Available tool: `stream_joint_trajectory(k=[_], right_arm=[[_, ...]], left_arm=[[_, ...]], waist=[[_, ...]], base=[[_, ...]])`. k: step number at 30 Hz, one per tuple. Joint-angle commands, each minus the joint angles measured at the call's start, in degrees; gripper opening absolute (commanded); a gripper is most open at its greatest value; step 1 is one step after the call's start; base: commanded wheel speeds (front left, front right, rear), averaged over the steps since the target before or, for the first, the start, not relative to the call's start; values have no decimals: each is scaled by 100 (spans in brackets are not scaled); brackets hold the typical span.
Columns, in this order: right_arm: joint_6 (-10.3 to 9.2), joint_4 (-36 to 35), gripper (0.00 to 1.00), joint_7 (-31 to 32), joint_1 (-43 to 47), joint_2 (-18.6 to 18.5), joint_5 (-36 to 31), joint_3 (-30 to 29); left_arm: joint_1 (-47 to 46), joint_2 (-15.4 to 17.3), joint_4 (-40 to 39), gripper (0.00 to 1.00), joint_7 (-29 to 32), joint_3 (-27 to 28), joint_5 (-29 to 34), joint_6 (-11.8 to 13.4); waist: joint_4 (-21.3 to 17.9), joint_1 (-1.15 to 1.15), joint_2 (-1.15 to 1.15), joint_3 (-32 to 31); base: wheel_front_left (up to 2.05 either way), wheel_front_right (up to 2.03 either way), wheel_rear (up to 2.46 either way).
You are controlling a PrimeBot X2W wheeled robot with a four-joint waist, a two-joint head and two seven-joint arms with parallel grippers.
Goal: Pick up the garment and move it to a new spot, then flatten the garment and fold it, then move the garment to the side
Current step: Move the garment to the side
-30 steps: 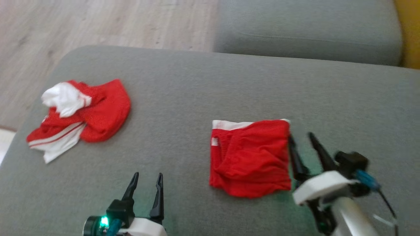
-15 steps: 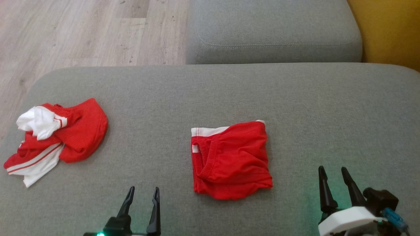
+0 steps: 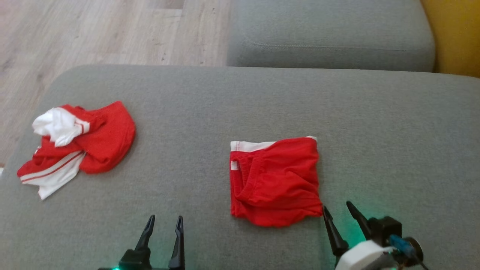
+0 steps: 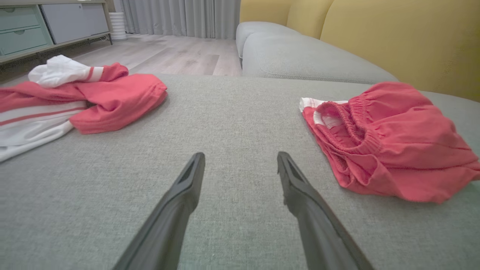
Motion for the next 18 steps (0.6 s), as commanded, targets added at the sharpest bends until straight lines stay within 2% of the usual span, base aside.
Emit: stream_joint_trajectory(k=[1, 10, 16, 17, 18], right_arm=[[-4, -66, 100, -70, -358, -24, -69, 140], [-4, 419, 100, -70, -642, -24, -389, 179], [-4, 472, 100, -70, -776, -24, -440, 231], [-4, 471, 98, -70, -789, -24, -443, 240], [-4, 465, 84, -70, -800, -24, -447, 255]], left_arm=[[-201, 13, -126, 100, -47, 124, -24, 28], [-231, 13, -101, 100, -47, 116, -89, 55], [-282, 13, -122, 100, -47, 76, -151, 77], [-289, 13, -126, 100, -47, 67, -157, 77], [-296, 13, -130, 100, -47, 59, -164, 77]], waist=[[74, 0, 0, 38], [248, 0, 0, 141], [259, 0, 0, 235], [259, 0, 0, 249], [259, 0, 0, 260]], base=[[0, 0, 0], [0, 0, 0], [0, 0, 0], [0, 0, 0], [0, 0, 0]])
